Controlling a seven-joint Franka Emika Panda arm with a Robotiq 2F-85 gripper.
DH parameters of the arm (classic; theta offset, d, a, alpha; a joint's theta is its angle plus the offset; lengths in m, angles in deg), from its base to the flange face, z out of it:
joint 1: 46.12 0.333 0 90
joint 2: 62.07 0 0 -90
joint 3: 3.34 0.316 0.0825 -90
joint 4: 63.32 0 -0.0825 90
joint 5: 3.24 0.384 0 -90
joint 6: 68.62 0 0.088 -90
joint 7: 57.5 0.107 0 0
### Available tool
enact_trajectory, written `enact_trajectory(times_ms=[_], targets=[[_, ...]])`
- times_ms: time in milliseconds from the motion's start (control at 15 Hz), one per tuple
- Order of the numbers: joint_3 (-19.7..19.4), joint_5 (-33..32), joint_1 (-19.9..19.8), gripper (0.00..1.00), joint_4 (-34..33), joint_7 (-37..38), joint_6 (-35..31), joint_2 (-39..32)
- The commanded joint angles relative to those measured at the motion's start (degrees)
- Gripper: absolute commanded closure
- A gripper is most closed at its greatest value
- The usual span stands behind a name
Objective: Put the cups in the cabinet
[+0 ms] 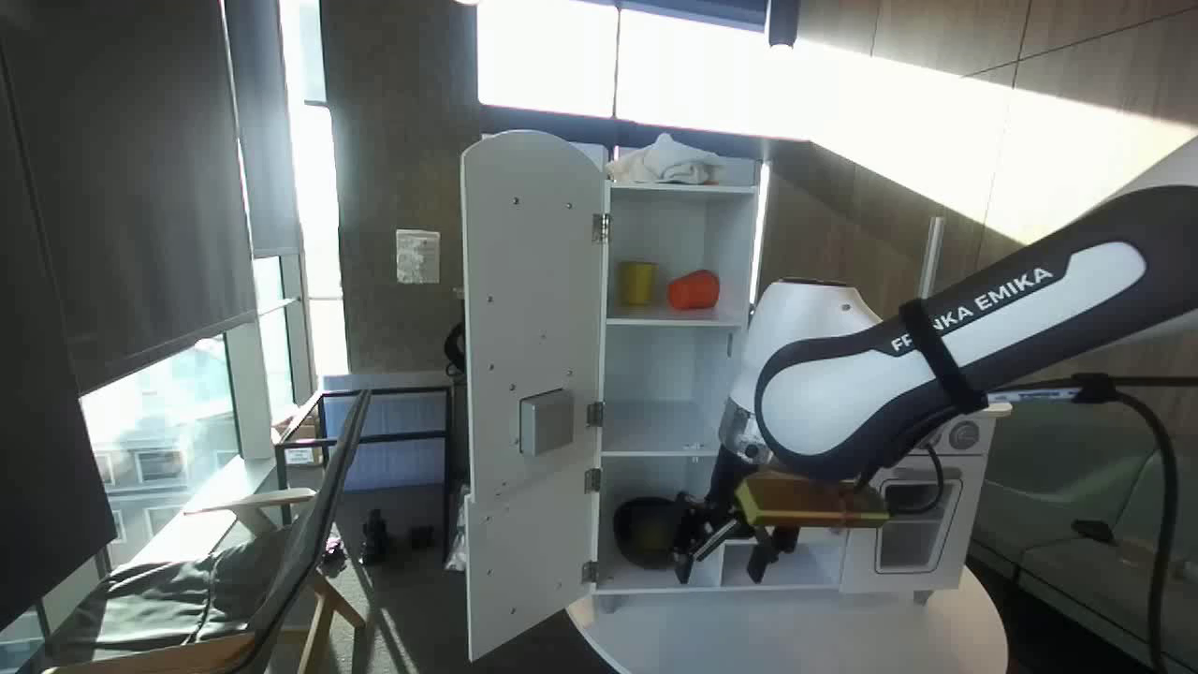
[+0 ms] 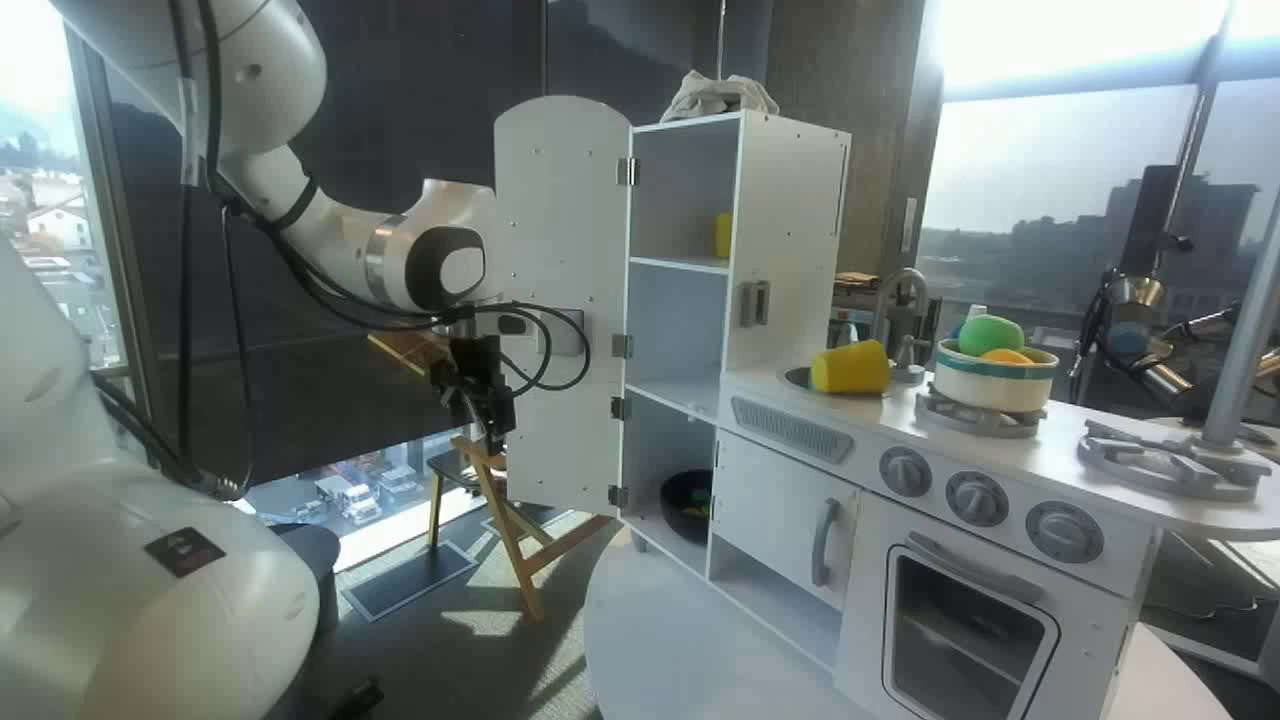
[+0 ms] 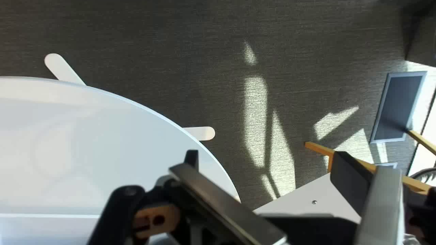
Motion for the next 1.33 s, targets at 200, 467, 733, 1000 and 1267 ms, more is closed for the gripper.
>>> enact_trajectory(times_ms=[200, 467, 733, 1000, 1267], targets=[[-0.8, -0.4, 0.8, 0.0, -0.2, 0.3, 0.1, 0.0], [-0.1, -3.6, -1.5, 0.0, -1.6, 3.2, -1.5, -2.2], [-0.8, -10.0, -6.4, 0.0, -3.7, 9.8, -5.8, -4.1], [-2.5, -15.3, -10.4, 0.0, -7.2, 14.2, -6.4, -6.0], [-6.3, -17.4, -12.8, 0.0, -10.3, 15.3, -7.3, -5.4]])
